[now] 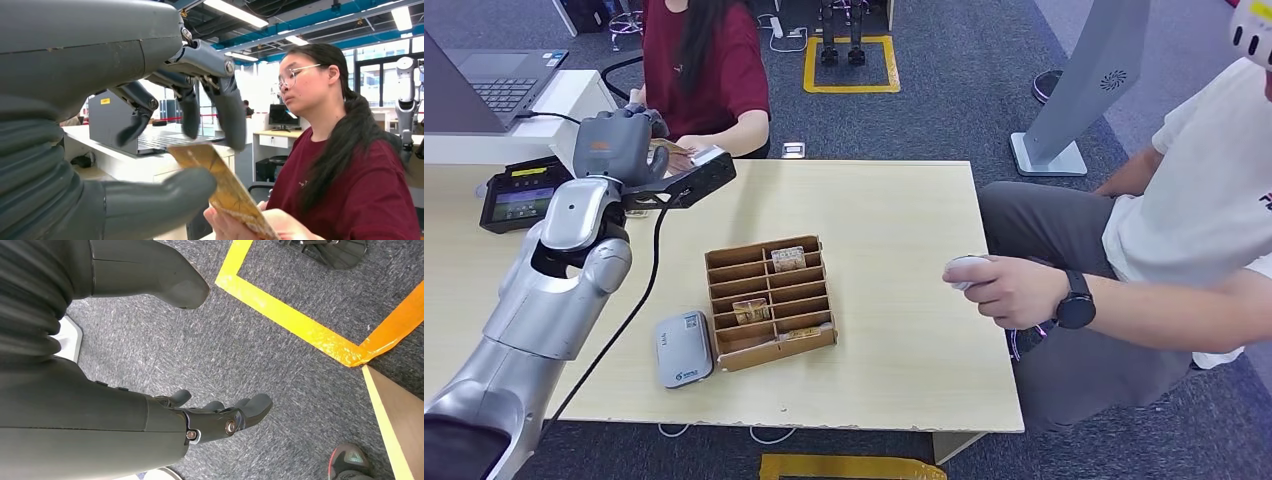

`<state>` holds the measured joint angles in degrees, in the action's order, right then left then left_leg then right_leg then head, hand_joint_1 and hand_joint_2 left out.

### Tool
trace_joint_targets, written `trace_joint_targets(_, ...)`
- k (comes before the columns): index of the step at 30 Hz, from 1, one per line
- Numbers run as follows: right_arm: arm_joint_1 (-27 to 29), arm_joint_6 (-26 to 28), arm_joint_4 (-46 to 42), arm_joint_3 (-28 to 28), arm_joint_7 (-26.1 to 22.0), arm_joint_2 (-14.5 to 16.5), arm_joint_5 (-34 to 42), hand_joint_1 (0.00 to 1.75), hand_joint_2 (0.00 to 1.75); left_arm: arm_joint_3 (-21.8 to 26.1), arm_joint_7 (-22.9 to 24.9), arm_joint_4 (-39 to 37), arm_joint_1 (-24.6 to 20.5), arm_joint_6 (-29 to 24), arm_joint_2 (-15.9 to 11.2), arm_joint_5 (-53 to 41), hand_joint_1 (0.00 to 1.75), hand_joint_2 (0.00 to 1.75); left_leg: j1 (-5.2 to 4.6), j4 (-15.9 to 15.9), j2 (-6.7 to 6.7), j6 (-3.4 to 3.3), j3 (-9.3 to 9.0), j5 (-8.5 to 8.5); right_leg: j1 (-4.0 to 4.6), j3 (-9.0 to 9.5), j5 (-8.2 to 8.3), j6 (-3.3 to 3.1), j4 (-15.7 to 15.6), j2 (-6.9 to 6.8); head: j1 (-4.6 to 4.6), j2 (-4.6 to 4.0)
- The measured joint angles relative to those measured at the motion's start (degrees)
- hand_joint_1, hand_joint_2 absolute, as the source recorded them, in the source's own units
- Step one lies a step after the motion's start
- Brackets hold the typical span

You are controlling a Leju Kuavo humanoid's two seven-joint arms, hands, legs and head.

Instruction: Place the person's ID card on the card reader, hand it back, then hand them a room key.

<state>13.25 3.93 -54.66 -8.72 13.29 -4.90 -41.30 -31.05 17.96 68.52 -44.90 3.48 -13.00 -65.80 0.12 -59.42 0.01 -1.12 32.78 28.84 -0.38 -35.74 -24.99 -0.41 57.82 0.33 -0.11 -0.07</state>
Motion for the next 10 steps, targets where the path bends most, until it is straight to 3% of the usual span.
trace_joint_targets(10,1.0,0.2,-0.7,0.0,0.4,0.0,0.6,0.0,1.75,4.8,-0.9,0.7,4.5,-6.3,-1.5,0.3,0.0,1.75,0.03,0.0,0.03,0.01,-0.02,0.0,0.01,-0.01,-0.01,-0.01,0.0,0.04,-0.02,0.0)
